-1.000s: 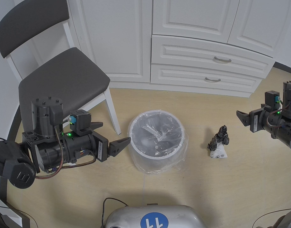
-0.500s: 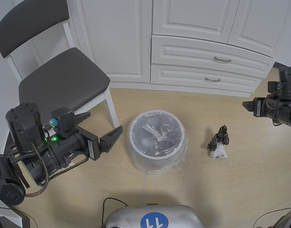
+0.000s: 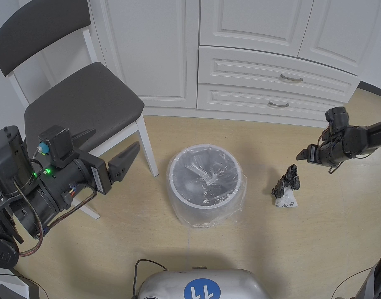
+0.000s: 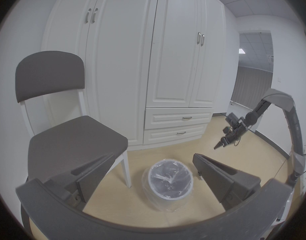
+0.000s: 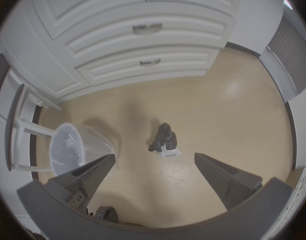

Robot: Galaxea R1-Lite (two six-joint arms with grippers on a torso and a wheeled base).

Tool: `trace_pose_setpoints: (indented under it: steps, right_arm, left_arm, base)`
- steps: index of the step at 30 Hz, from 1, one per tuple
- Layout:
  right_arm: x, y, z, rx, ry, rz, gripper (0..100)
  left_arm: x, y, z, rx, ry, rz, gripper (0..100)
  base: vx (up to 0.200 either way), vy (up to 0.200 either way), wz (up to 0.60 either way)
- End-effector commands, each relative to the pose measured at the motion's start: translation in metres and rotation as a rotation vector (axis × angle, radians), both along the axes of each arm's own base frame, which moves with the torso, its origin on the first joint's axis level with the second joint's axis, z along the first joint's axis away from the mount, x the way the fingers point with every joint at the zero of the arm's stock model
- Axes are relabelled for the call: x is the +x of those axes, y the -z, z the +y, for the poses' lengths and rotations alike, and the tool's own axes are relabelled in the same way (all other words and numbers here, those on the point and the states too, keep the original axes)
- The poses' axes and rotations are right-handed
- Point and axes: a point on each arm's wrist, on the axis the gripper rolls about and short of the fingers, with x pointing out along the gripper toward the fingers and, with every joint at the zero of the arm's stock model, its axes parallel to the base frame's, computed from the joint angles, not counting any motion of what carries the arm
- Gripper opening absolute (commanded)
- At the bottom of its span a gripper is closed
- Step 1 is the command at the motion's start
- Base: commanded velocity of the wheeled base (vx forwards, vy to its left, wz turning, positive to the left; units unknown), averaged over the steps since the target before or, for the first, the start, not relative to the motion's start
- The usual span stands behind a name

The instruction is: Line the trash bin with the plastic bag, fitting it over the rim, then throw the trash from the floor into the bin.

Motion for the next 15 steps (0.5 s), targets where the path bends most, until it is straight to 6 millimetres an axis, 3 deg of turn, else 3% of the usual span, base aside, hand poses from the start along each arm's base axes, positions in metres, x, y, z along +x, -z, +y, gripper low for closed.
trace_pose_setpoints:
  steps: [1, 3, 9, 14, 15]
  right_arm:
    - [0.053, 0.092, -0.033, 0.035, 0.066, 0.166, 100]
    - [0.061, 0.105, -0.039, 0.045, 0.075, 0.179, 100]
    - [0.083, 0.174, -0.065, 0.161, 0.058, 0.252, 100]
    - [0.094, 0.186, -0.069, 0.204, 0.106, 0.192, 100]
    - [0.097, 0.196, -0.068, 0.209, 0.116, 0.173, 100]
  left_arm:
    - [0.004, -0.005, 0.009, 0.002, -0.056, -0.026, 100]
    - [0.004, -0.007, 0.009, -0.002, -0.058, -0.031, 100]
    - [0.008, -0.004, 0.015, 0.048, -0.094, -0.04, 100]
    - [0.008, -0.004, 0.016, 0.06, -0.102, -0.044, 100]
    - [0.008, -0.004, 0.016, 0.061, -0.101, -0.043, 100]
  base:
    - [0.0, 0.0, 0.0]
    - [0.0, 0.0, 0.0]
    - [0.0, 0.0, 0.0]
    - [0.0, 0.0, 0.0]
    - [0.0, 0.0, 0.0]
